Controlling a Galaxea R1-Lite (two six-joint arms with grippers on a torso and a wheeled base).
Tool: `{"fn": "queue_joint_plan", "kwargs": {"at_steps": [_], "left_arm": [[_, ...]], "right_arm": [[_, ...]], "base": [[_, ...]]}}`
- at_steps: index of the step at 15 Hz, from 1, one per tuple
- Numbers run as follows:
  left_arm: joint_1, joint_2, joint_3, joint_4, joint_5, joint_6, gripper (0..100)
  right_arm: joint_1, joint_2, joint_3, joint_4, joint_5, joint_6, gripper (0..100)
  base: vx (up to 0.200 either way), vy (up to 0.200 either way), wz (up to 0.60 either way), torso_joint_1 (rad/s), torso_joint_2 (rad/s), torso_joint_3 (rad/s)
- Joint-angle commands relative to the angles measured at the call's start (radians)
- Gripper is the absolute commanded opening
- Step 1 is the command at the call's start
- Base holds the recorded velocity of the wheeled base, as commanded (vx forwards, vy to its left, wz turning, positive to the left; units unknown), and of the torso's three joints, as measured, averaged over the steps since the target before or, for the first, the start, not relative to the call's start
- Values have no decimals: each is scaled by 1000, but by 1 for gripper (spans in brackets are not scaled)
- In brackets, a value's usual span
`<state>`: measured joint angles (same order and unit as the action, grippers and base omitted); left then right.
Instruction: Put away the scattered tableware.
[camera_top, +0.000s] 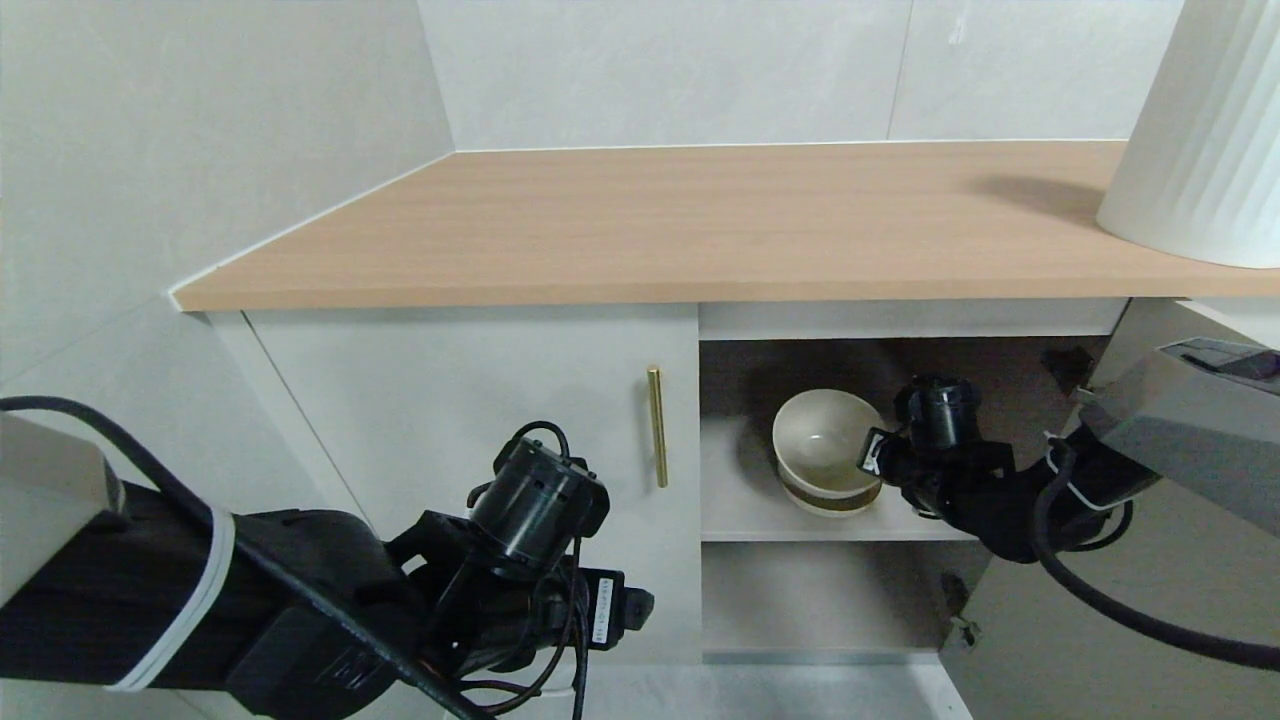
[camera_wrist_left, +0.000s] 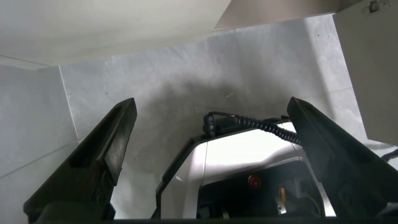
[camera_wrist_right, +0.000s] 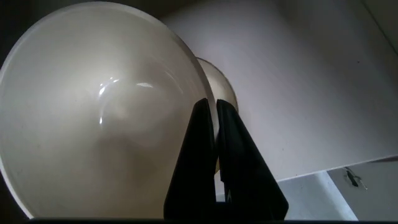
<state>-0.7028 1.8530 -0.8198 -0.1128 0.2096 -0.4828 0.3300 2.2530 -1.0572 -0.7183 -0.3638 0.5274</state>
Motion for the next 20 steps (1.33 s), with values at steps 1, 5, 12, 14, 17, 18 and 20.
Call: {"fn": "queue_joint_plan", "kwargs": {"at_steps": [1, 5, 12, 14, 17, 18, 20], "left_arm": [[0, 3, 1, -1, 1, 0, 100], [0, 2, 1, -1, 1, 0, 100], [0, 3, 1, 1, 1, 0, 100], [0, 3, 1, 1, 1, 1, 100], [0, 3, 1, 1, 1, 1, 100], [0, 3, 1, 1, 1, 1, 100], [0, 0, 1, 1, 4, 1, 100]], "right_arm": [[-9, 27, -10, -1, 0, 2, 0], [-12, 51, -23, -3, 0, 2, 0], [-19, 71, -33, -1, -3, 2, 0], [-19, 79, -38, -1, -6, 2, 0], [-19, 79, -38, -1, -14, 2, 0], [-19, 79, -38, 0, -14, 2, 0], [-17, 79, -38, 0, -12, 2, 100]], "base": [[0, 0, 0, 0, 0, 0], [0, 0, 0, 0, 0, 0], [0, 0, 0, 0, 0, 0], [0, 0, 0, 0, 0, 0], [0, 0, 0, 0, 0, 0], [0, 0, 0, 0, 0, 0], [0, 0, 0, 0, 0, 0]]}}
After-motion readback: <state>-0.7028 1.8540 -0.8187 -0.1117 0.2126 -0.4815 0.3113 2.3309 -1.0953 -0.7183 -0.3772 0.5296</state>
